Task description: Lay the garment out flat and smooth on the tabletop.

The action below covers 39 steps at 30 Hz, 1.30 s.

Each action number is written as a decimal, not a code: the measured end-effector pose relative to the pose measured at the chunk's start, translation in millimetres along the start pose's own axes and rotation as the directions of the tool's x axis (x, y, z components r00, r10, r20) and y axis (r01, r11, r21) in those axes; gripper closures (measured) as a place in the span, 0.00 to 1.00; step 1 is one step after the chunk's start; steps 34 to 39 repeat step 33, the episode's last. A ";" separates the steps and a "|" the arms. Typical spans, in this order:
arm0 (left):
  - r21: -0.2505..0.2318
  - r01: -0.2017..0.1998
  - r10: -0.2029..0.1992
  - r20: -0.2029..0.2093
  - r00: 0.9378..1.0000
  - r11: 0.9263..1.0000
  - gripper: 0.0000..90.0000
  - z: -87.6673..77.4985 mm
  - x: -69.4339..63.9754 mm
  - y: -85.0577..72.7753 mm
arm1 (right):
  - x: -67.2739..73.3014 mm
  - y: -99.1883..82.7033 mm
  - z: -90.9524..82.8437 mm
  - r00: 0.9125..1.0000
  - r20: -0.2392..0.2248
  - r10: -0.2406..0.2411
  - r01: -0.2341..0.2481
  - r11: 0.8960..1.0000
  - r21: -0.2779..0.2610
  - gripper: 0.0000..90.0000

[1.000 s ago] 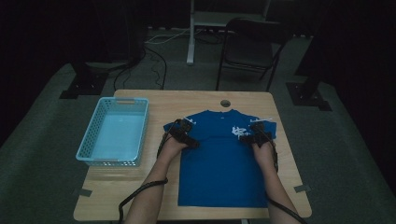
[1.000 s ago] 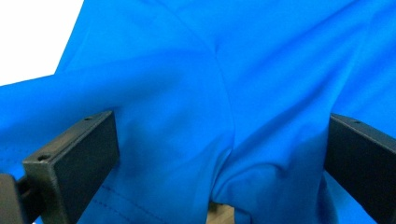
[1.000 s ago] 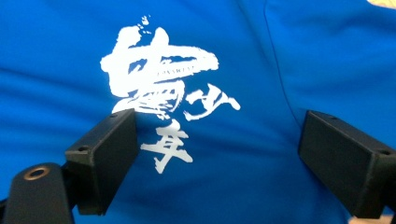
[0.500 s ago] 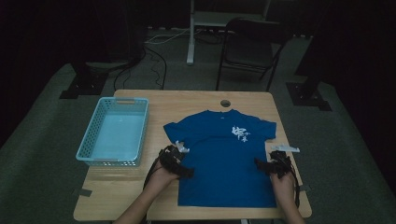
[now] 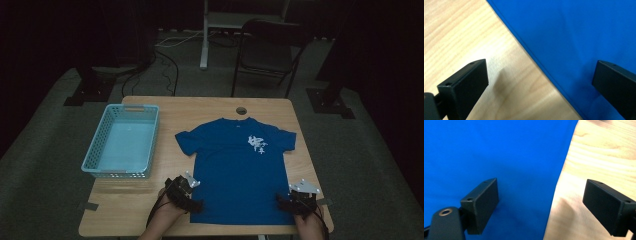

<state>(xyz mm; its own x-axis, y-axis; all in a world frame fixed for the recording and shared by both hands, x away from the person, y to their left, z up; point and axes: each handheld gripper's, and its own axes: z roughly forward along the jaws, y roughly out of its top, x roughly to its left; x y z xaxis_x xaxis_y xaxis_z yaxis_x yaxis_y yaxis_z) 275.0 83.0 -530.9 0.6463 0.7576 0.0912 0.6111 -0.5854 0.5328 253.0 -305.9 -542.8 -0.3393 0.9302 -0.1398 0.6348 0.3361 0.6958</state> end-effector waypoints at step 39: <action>-0.657 0.124 -0.251 -0.103 0.963 0.743 0.01 -56.7 20.4 -105.3 | -27.3 -29.4 -10.7 0.946 -0.265 0.189 -0.229 0.965 -0.128 0.14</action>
